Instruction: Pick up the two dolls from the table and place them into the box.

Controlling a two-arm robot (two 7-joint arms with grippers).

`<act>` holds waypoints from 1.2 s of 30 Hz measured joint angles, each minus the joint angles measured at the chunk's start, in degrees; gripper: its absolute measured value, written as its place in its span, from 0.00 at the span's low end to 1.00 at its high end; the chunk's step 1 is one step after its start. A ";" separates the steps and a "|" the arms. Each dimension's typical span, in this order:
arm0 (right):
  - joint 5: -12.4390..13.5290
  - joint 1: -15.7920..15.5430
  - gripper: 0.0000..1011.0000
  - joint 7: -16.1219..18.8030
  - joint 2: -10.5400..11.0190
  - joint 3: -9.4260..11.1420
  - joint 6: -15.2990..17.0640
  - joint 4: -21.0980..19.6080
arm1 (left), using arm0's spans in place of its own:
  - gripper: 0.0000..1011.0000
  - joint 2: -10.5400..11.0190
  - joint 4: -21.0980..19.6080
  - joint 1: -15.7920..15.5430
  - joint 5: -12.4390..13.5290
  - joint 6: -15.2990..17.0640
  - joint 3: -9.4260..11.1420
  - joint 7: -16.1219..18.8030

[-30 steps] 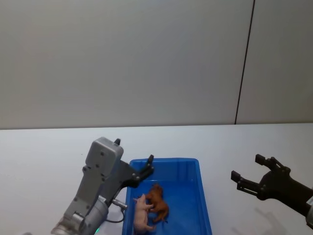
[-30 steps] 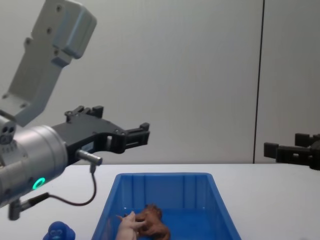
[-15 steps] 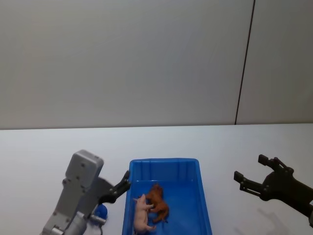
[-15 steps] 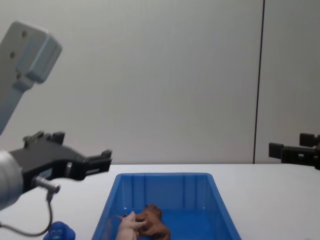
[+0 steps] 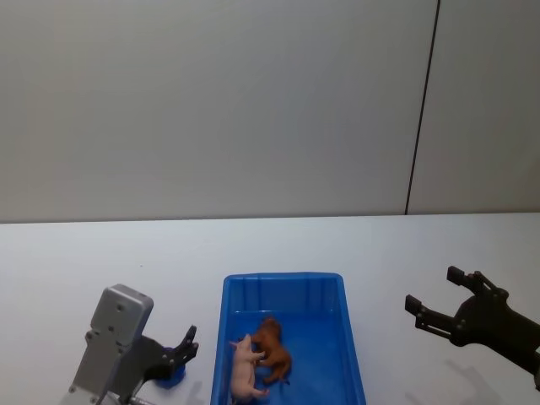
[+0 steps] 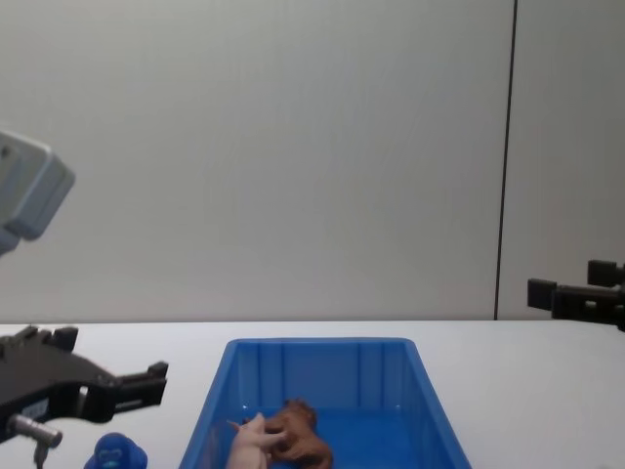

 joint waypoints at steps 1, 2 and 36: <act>0.00 -0.01 0.99 0.00 0.01 0.01 -0.01 0.00 | 0.99 -0.02 0.64 -0.08 -0.09 0.00 -0.09 -0.34; 0.00 -0.01 0.99 0.00 0.01 0.01 -0.01 0.00 | 0.99 -0.04 0.85 -0.11 -0.12 -0.02 -0.12 -0.51; 0.00 -0.07 0.99 0.00 0.08 0.02 -0.06 0.00 | 0.70 -3.62 14.38 -4.68 -1.72 0.06 -0.84 -11.06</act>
